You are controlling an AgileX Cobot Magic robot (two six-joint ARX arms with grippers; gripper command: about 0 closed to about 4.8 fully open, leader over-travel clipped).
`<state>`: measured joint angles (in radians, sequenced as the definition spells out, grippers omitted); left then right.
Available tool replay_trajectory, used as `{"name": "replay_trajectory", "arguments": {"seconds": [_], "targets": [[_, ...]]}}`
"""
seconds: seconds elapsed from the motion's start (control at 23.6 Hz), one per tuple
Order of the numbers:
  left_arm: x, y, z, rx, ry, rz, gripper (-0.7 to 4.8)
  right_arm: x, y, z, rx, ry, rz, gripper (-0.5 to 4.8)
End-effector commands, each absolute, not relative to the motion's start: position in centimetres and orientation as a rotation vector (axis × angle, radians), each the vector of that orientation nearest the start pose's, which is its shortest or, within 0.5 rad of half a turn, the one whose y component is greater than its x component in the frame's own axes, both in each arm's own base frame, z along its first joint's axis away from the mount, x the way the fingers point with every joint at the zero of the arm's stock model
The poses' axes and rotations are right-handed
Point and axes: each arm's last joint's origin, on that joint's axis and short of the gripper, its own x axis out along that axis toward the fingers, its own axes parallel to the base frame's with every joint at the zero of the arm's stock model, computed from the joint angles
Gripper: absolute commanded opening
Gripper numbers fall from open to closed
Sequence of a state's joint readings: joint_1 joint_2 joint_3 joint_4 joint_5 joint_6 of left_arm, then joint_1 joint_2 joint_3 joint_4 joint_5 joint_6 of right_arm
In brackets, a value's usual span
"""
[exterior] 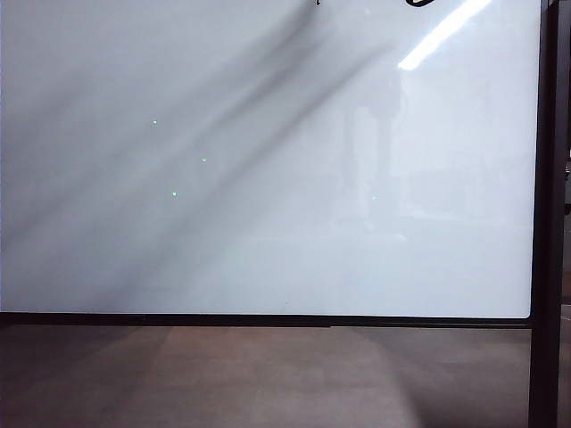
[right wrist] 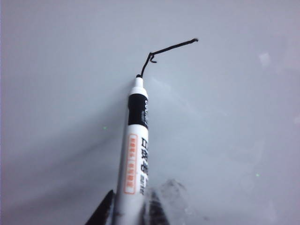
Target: Reach to the right to find the marker pen, pick it up, and write the number 6 on the whiteboard.
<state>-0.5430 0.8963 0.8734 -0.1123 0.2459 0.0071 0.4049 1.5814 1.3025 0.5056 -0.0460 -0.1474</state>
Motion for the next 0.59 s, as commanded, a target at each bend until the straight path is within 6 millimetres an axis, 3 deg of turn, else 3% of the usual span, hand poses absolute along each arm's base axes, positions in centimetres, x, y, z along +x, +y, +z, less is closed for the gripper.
{"name": "replay_trajectory", "arguments": {"seconds": [0.04,0.59], "targets": [[16.39,-10.7,35.47,0.028,0.116,-0.789,-0.06,33.89,14.57,38.27,-0.098,-0.283,0.424,0.17],[16.39,-10.7,35.48,0.028,0.115,-0.789,-0.06,34.25,14.35,37.95,-0.087,-0.261,0.313,0.17]]}}
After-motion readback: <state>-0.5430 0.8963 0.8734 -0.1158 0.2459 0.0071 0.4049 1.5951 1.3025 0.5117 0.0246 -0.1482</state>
